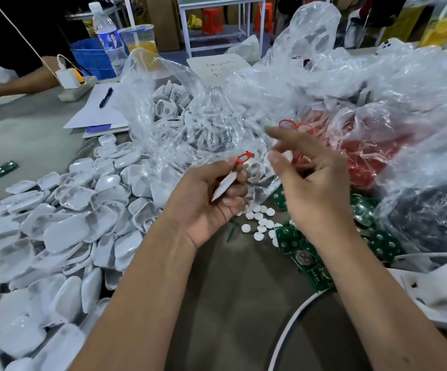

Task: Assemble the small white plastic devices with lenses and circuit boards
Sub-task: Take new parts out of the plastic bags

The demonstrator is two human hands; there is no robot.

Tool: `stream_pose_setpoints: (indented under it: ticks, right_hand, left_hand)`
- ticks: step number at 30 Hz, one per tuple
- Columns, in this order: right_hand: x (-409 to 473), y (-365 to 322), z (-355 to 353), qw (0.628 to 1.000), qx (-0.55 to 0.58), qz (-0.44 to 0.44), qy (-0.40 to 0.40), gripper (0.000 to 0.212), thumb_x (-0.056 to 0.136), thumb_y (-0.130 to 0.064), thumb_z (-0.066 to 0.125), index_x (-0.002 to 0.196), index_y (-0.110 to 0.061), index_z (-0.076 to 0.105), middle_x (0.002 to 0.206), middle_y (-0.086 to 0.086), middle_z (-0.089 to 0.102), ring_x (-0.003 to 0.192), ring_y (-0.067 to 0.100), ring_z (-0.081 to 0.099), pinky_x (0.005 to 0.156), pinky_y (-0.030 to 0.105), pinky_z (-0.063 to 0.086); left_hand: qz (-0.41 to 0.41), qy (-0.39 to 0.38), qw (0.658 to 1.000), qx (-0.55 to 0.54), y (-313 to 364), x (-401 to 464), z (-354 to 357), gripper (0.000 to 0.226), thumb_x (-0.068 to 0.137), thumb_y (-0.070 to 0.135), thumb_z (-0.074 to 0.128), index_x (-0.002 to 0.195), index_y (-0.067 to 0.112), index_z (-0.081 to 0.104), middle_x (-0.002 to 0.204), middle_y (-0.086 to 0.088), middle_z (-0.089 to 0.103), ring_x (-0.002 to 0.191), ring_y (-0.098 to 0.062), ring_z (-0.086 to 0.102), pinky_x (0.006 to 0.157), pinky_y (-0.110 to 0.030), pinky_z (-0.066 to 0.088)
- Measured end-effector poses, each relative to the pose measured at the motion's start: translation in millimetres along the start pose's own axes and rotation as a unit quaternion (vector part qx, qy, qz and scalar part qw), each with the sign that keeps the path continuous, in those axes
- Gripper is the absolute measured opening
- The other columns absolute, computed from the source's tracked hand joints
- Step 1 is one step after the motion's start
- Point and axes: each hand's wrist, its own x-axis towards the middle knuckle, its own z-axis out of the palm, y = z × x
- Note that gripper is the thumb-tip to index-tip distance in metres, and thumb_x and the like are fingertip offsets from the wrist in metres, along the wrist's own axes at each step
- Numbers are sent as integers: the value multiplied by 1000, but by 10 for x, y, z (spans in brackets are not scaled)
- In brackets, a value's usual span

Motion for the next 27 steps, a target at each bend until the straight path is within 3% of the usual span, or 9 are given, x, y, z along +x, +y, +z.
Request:
stream_pose_setpoints:
  ticks: [1, 3, 5, 8, 11, 14, 18, 23, 27]
  right_hand:
    - [-24, -12, 40, 998, -26, -29, -38, 31, 95, -10, 73, 119, -29, 77, 104, -12, 72, 50, 3, 47, 46, 13, 39]
    - [-28, -39, 67, 992, -52, -89, -70, 26, 91, -4, 77, 113, -17, 80, 104, -4, 73, 74, 1, 66, 65, 14, 51]
    - [-5, -66, 55, 988, -55, -122, -75, 22, 88, -1, 79, 107, -10, 81, 101, 0, 73, 88, 1, 69, 78, 12, 50]
    - [10, -81, 9, 980, -83, -146, -105, 21, 88, -1, 79, 108, -6, 80, 103, 4, 73, 78, -14, 62, 74, 4, 44]
    - [-2, -80, 16, 973, -116, -168, -112, 20, 88, -6, 81, 108, -9, 81, 101, 3, 72, 82, -12, 62, 78, 6, 45]
    - [-21, -84, 25, 968, -120, -203, -91, 18, 84, -6, 85, 102, -6, 82, 95, 7, 73, 70, -20, 54, 68, 0, 39]
    - [-13, -68, -3, 962, -128, -228, -73, 13, 84, -8, 86, 96, -5, 83, 91, 6, 74, 68, -20, 51, 68, 3, 37]
    - [-24, -34, 11, 963, -160, -210, -49, 8, 85, -9, 86, 92, -8, 83, 88, 2, 74, 68, -19, 51, 67, 2, 36]
    - [-1, -11, -19, 997, -59, -40, 25, 8, 86, -17, 85, 92, -22, 83, 83, -11, 78, 74, 0, 71, 69, 16, 55]
  left_hand:
    - [-19, -7, 1000, -2, 1, -9, -10, 11, 82, 13, 61, 76, 6, 66, 71, -6, 55, 52, -8, 39, 42, -14, 31]
    - [-46, -18, 999, -2, 0, -19, -11, 11, 81, 12, 61, 75, 5, 67, 70, -7, 55, 51, -7, 39, 41, -13, 31]
    - [-58, -28, 998, -8, 20, -23, -3, 10, 81, 11, 61, 76, 4, 67, 71, -8, 54, 52, -7, 39, 39, -12, 33]
    - [-72, -19, 997, -25, 52, -26, -16, 8, 80, 11, 61, 78, 4, 63, 71, -8, 52, 49, -6, 39, 37, -11, 31]
    - [-92, -12, 995, -36, 81, -43, -57, 7, 74, 10, 63, 77, 4, 61, 70, -7, 50, 45, -5, 39, 34, -11, 30]
    - [-117, -9, 993, -32, 81, -49, -68, 6, 73, 9, 64, 74, 4, 62, 69, -6, 51, 43, -5, 40, 32, -12, 32]
    - [-119, 9, 992, -30, 74, -38, -47, 7, 75, 8, 61, 71, 3, 64, 70, -8, 51, 43, -5, 39, 32, -12, 31]
    - [-96, 55, 994, -23, 57, -36, 1, 9, 79, 8, 62, 74, 2, 67, 73, -8, 54, 47, -7, 40, 35, -13, 34]
    - [-14, 133, 991, 18, 21, 14, 40, 26, 93, -2, 46, 104, -4, 69, 80, -10, 65, 56, -12, 51, 42, -17, 44]
